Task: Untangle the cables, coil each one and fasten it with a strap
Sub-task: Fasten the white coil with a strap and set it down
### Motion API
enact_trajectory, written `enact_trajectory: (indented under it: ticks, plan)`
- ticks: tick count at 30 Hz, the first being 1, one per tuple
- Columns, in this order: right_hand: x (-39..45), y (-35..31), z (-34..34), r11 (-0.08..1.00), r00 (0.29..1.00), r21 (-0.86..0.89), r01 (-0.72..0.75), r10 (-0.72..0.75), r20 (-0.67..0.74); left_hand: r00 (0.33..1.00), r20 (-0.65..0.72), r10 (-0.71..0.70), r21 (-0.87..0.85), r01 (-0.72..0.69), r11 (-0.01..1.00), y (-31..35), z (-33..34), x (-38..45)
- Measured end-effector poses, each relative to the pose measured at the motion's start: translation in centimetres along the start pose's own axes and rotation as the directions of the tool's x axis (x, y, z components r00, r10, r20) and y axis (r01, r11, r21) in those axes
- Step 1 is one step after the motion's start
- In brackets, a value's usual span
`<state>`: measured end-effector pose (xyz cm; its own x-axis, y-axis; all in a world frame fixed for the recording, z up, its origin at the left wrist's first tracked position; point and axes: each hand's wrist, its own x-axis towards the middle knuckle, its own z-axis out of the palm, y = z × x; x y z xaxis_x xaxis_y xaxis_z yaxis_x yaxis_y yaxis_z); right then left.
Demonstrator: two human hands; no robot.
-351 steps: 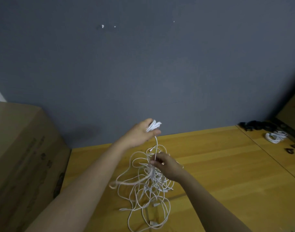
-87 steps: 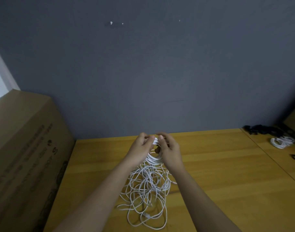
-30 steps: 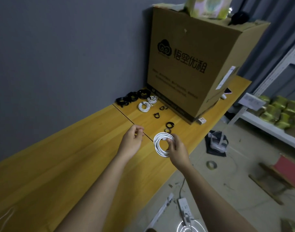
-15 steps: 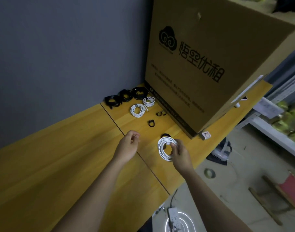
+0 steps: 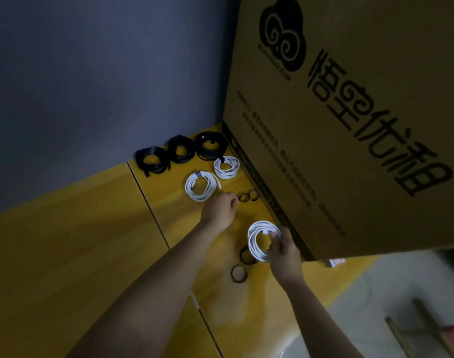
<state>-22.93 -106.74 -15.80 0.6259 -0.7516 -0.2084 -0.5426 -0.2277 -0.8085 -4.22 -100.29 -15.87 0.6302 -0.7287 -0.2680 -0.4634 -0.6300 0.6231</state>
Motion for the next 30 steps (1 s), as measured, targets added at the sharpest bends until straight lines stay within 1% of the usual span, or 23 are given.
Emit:
enact_trajectory:
  ticks: [3,6,9,12,14,17,19,22,24,26,30]
  plan:
    - [1.4,0.8,-0.2,0.999,0.997,-0.026,0.025,-0.023,0.069,1.0,-0.011,0.021,0.185,-0.018,0.983,0.8,1.5,2.9]
    - [2.4,0.8,-0.2,0.999,0.992,-0.038,0.029,-0.024,0.126,0.999,0.025,0.021,0.338,-0.028,0.941,1.4,2.3,4.8]
    - [3.2,1.0,-0.1,0.999,0.987,-0.038,0.024,-0.017,0.158,0.999,0.039,-0.004,0.423,-0.013,0.906,1.8,2.6,5.9]
    - [3.6,1.3,-0.2,0.998,0.983,-0.049,0.029,-0.019,0.183,0.999,0.031,-0.023,0.425,0.007,0.905,1.9,2.8,6.1]
    - [3.7,1.3,-0.3,0.999,0.981,-0.042,0.034,-0.025,0.194,0.999,-0.023,-0.024,0.352,0.031,0.935,1.9,2.5,5.6]
    - [3.2,0.9,-0.8,0.997,0.974,0.008,0.074,-0.074,0.214,0.985,-0.172,-0.016,0.123,0.038,0.992,2.1,1.6,3.4]
    - [2.7,0.2,-1.4,0.991,0.965,0.061,0.115,-0.126,0.23,0.967,-0.253,-0.027,-0.027,0.021,0.999,2.4,0.6,1.0]
    - [1.6,-1.5,-2.5,0.979,0.957,0.163,0.121,-0.159,0.243,0.94,-0.328,-0.091,-0.198,0.026,0.98,3.0,-1.2,-3.4]
    - [0.4,-3.2,-3.2,0.962,0.944,0.24,0.132,-0.196,0.267,0.922,-0.371,-0.114,-0.263,0.014,0.965,3.4,-2.4,-6.4]
    - [-0.9,-4.9,-3.8,0.941,0.93,0.314,0.129,-0.224,0.29,0.912,-0.389,-0.128,-0.286,0.013,0.958,4.0,-3.7,-9.2]
    - [-3.5,-9.1,-3.7,0.91,0.899,0.405,0.085,-0.245,0.362,0.891,-0.399,-0.217,-0.356,0.068,0.932,4.7,-6.0,-14.1]
